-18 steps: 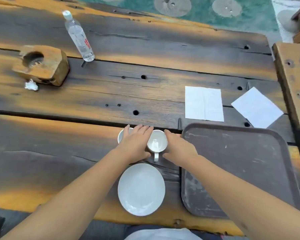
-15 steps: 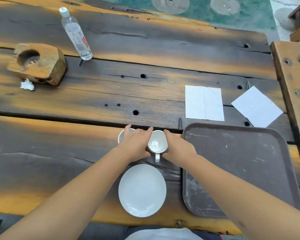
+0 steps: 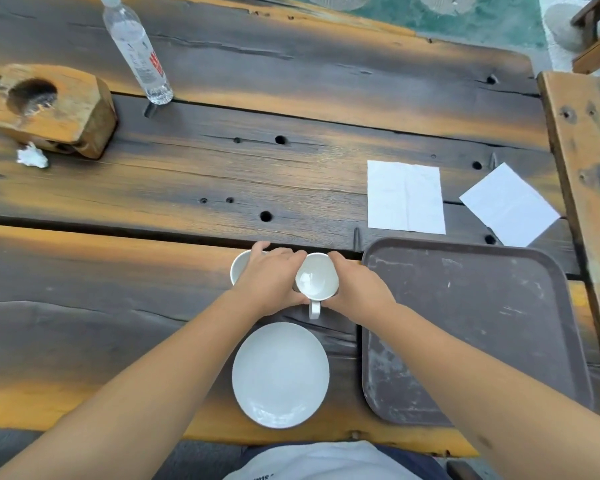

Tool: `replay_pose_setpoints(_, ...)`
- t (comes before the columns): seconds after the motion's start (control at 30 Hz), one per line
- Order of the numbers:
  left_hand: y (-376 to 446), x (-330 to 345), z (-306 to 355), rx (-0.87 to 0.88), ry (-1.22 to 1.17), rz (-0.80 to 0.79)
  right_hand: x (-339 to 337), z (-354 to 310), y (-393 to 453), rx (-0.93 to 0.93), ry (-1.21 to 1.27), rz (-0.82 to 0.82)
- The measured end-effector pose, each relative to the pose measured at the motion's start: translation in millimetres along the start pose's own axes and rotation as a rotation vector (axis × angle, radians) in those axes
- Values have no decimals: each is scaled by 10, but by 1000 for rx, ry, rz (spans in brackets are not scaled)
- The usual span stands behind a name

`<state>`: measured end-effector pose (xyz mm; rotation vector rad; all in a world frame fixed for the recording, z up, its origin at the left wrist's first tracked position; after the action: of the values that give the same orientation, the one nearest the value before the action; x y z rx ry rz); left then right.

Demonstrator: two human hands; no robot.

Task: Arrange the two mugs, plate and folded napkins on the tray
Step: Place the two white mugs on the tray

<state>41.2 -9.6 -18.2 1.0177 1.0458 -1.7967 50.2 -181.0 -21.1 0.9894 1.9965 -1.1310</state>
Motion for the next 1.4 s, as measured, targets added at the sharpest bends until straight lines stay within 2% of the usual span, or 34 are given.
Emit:
replay_pose_setpoints(0.23, -61, -125, 249, 8, -297, -13, -280, 164, -224, -88, 120, 56)
replay_pose_setpoints(0.77, 155, 43, 1317, -52, -432, 5, -680, 1179, -810, -132, 309, 86)
replay_pose_setpoints(0.97, 371, 180, 1879, -39, -451, 39, -776, 1762, -981, -89, 355, 73)
replay_pose_setpoints(1.4, 1120, 661, 3150, -42, -568, -42, -1093, 3177, -1353, 74, 455, 86)
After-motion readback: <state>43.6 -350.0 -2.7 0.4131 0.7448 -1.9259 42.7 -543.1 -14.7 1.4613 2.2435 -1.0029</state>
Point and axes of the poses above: each hand's wrist, its own y-axis towards the middle knuckle, its own x-axis out of the palm, z = x × y, the point moved 3 cm from there along y, towards the middle knuckle
